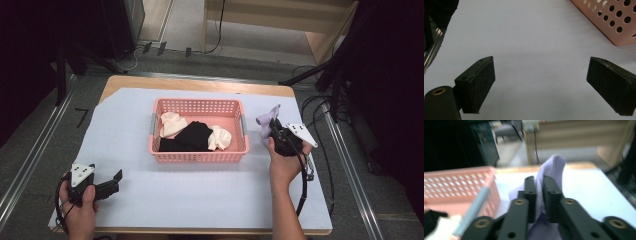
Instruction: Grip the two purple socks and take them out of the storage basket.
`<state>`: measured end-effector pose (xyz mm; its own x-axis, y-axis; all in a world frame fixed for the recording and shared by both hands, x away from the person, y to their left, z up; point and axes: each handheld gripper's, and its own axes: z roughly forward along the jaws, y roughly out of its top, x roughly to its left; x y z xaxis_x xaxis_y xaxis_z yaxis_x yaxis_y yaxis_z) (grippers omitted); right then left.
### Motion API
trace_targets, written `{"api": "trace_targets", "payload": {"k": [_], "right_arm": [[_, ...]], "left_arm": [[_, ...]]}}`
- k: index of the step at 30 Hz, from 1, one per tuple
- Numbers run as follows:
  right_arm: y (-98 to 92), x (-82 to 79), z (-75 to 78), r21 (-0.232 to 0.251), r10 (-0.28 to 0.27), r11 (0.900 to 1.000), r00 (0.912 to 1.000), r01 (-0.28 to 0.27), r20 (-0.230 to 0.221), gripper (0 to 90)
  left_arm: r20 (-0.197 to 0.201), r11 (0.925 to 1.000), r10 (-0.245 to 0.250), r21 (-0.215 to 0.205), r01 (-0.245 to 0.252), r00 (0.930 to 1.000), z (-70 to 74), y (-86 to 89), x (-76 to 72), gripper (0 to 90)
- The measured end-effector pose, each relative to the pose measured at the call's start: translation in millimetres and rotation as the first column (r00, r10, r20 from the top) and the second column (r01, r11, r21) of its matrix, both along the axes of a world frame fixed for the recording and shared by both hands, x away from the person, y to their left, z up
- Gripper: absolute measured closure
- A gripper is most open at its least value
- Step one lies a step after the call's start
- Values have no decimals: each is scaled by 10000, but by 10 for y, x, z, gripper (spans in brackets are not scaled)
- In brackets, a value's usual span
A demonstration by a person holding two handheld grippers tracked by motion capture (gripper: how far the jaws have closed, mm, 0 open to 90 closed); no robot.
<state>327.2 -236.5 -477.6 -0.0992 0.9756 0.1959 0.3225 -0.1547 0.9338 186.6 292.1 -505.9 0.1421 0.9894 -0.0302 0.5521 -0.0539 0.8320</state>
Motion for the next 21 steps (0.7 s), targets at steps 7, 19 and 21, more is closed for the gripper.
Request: {"api": "trace_targets", "payload": {"k": [7, 19, 21], "right_arm": [[-95, -116, -77, 451, 253, 9987, 9974, -223, -681, 441], [-430, -529, -187, 435, 337, 9986, 9979, -313, -554, 274], [-500, -607, -219, 345, 388, 9987, 9971, -366, -650, 259]], "left_arm": [[-31, 10000, -1, -50, 1, 10000, 3, 2, -2, 92], [-42, 10000, 3, -43, -3, 10000, 6, 3, -6, 92], [40, 10000, -20, -38, 20, 10000, 2, 3, -6, 92]]}}
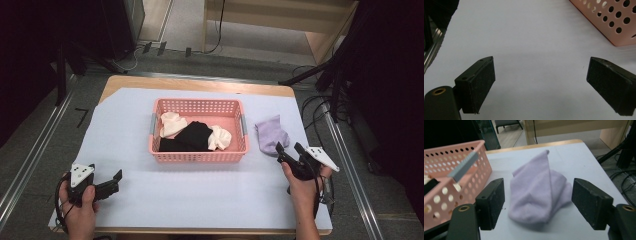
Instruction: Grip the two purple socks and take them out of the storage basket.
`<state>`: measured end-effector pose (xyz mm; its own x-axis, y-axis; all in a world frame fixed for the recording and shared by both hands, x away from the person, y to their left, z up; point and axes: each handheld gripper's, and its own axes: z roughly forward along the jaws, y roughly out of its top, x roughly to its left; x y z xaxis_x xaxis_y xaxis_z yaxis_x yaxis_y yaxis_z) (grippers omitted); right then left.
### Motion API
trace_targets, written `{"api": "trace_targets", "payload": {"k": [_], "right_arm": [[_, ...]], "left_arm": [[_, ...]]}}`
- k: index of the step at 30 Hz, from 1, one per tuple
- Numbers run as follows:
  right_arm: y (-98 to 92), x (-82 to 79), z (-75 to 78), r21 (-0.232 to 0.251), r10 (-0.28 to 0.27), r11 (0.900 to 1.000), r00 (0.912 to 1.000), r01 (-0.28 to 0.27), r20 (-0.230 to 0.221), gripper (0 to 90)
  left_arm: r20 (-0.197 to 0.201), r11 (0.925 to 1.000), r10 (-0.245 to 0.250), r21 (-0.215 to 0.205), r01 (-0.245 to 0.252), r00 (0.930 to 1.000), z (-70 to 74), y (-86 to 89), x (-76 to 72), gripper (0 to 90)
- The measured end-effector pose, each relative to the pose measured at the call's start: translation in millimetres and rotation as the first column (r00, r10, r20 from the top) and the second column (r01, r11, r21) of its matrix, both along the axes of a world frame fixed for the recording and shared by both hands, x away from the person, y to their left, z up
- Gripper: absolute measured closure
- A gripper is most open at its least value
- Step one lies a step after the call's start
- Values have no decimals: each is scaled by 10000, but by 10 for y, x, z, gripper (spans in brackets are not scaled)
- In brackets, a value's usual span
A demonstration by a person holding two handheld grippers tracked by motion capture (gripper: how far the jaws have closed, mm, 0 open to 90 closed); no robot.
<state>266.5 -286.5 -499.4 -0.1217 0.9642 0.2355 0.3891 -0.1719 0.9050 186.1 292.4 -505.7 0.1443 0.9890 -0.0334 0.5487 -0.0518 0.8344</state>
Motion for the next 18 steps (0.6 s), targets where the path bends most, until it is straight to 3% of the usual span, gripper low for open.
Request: {"api": "trace_targets", "payload": {"k": [12, 18], "right_arm": [[-351, -432, -80, -429, 332, 9985, 9993, -338, -154, 196], [-472, -610, -183, -586, 709, 9956, 9963, -737, -490, 178]], "left_arm": [[85, 10000, -19, 82, 19, 10000, 2, -7, -11, 92], [182, 9999, -32, 133, 29, 9998, 2, -13, -18, 93]]}}
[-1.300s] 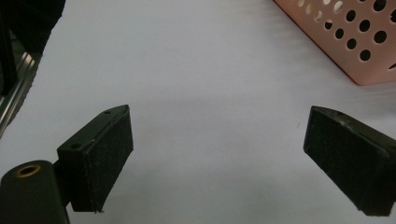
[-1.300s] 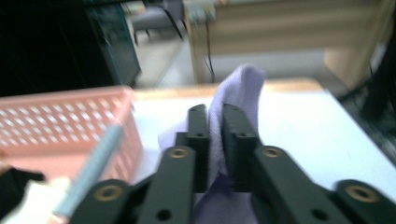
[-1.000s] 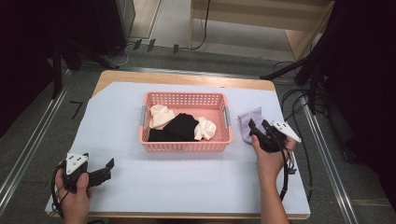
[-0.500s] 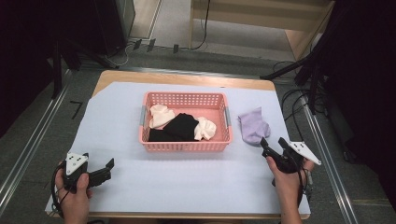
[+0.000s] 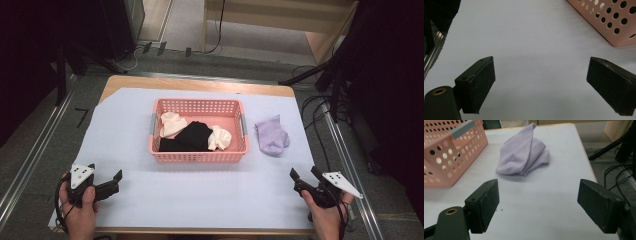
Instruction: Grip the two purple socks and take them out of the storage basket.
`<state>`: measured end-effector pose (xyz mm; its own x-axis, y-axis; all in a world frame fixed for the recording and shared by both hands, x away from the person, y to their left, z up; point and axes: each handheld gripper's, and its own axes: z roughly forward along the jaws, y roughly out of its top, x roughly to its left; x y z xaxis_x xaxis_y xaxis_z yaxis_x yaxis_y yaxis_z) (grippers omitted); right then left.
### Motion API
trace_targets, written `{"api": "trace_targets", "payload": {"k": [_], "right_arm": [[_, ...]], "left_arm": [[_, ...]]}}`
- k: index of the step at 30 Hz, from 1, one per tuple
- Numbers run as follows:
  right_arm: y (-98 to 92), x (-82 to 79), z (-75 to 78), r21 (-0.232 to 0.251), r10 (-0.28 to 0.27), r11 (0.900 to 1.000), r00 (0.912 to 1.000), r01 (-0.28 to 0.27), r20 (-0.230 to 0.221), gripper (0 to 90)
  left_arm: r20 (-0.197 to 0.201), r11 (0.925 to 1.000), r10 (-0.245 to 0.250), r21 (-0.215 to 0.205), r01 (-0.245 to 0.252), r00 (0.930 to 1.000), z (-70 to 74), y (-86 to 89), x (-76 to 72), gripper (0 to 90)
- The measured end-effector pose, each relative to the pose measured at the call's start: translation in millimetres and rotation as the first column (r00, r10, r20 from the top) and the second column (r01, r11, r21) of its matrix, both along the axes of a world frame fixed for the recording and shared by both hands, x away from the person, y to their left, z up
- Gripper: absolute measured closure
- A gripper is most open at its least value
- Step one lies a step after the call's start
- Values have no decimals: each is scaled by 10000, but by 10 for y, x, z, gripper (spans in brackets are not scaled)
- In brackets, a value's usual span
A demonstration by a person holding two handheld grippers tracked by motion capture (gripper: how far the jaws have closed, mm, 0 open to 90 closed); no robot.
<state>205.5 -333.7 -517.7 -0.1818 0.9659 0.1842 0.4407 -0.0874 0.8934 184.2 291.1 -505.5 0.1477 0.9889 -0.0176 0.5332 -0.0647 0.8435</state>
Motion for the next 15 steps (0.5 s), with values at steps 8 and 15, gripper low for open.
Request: {"api": "trace_targets", "payload": {"k": [8, 15], "right_arm": [[-137, -152, -104, 372, -365, 9986, 9993, 363, 64, 187], [-114, -130, -112, 300, -221, 9993, 9995, 227, -208, 198]], "left_arm": [[-51, 10000, -20, 63, 20, 10000, 1, -10, 4, 93], [-3, 10000, 7, 68, -7, 10000, -1, -11, 3, 94]]}}
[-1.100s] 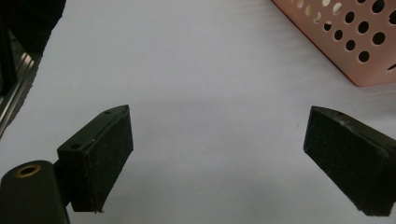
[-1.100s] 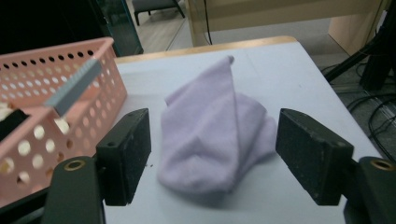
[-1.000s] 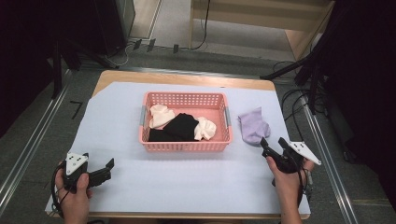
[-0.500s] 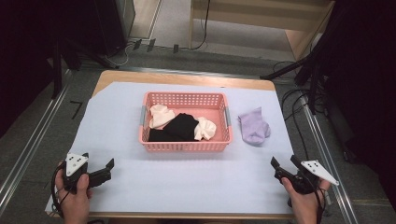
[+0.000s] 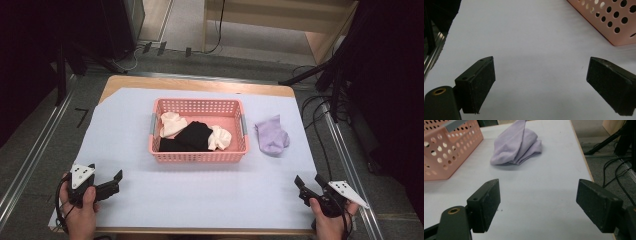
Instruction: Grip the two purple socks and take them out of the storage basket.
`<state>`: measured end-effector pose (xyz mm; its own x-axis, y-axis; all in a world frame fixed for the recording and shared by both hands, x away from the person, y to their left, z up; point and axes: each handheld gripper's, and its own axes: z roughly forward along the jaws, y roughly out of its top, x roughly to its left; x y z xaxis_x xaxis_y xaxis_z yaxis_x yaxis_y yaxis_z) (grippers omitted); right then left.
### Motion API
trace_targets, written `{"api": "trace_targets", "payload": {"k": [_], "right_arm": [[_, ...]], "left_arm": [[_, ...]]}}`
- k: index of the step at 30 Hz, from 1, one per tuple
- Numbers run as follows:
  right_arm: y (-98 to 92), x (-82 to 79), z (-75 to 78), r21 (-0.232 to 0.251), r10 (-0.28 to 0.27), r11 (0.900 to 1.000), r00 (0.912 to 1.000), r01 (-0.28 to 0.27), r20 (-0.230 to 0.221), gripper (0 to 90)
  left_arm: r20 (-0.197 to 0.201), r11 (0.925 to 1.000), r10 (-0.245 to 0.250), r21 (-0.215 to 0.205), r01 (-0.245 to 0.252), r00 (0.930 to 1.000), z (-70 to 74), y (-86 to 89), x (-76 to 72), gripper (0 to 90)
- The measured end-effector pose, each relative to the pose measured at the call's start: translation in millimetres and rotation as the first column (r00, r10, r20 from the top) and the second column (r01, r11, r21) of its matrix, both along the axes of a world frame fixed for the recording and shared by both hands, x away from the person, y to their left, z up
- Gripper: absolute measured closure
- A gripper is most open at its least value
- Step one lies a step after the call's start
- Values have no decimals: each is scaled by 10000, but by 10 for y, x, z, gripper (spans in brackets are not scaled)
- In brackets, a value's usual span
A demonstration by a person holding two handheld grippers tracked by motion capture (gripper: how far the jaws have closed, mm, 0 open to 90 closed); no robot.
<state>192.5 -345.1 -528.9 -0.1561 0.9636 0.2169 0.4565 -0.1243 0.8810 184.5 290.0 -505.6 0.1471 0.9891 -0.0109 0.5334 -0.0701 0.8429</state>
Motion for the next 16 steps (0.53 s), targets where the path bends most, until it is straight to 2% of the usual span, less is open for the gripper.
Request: {"api": "trace_targets", "payload": {"k": [2, 3, 9, 16], "right_arm": [[17, -7, 2, -234, 58, 9997, 10000, -57, 51, 196], [17, -11, -2, -315, 151, 9994, 9996, -144, 224, 194], [5, -23, -6, -66, 166, 9998, 9996, -165, 213, 186], [15, -23, -7, -301, 100, 9995, 9997, -94, 201, 185]], "left_arm": [[1, 10000, 13, 51, -13, 10000, 0, -4, -1, 94], [5, 10000, -4, 64, 4, 10000, -1, -6, 0, 94], [-14, 9999, -6, 127, 6, 10000, -2, -17, 2, 94], [-37, 9998, 14, 189, -13, 10000, -2, -22, 4, 94]]}}
